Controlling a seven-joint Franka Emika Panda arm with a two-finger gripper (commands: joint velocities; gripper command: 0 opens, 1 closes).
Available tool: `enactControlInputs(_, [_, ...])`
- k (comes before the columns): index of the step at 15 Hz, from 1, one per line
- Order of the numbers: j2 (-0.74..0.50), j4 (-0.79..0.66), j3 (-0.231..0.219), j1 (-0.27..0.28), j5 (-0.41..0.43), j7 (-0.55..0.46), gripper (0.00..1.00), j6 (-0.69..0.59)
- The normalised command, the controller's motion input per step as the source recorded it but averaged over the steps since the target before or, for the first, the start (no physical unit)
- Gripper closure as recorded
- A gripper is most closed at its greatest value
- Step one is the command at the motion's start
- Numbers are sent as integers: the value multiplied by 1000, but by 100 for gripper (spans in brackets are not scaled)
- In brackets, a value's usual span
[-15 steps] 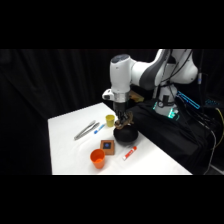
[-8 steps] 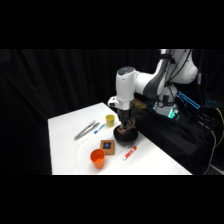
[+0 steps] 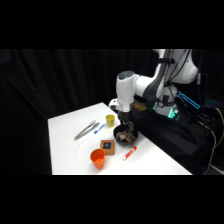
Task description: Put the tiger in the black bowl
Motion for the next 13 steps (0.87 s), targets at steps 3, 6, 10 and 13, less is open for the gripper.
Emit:
enactControlInputs(3, [-481, -121, -25, 64, -168, 75, 0, -320])
enactControlInputs(6, [-730, -135, 43, 39, -110, -25, 0, -538])
enactControlInputs(10, [-609, 27, 53, -15, -12, -124, 0, -502])
enactControlInputs(13, [-191, 176, 27, -58, 57, -124, 0, -83])
